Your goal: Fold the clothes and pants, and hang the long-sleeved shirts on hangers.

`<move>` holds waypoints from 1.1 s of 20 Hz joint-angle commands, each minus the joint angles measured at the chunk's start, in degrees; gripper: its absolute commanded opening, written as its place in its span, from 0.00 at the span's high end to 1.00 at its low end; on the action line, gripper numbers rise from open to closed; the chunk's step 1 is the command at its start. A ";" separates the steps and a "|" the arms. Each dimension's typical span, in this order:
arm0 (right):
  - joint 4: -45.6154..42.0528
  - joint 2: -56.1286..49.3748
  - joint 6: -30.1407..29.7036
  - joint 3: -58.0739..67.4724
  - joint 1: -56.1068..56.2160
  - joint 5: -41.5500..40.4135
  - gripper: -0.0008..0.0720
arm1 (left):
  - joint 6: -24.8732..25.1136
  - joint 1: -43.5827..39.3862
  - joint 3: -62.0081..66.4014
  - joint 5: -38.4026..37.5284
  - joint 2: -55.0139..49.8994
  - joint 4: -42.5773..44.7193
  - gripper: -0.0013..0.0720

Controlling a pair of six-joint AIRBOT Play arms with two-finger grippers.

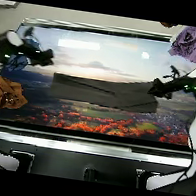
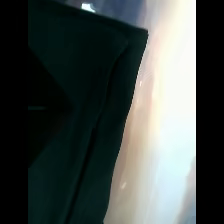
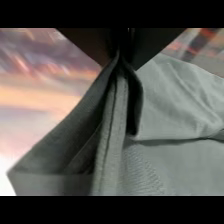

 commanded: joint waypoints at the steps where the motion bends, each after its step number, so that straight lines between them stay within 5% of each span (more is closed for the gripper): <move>1: -13.99 9.90 7.10 0.07 0.04 2.47 0.94 | -0.02 -10.64 0.07 5.86 -5.27 -9.40 0.96; 14: -19.82 17.94 10.51 9.01 0.07 7.30 0.94 | -2.97 -40.87 10.97 36.65 -27.10 -50.58 0.96; 22: -15.32 17.94 11.37 10.88 0.07 6.97 0.94 | -10.01 -45.16 16.72 41.35 -35.21 -54.55 0.96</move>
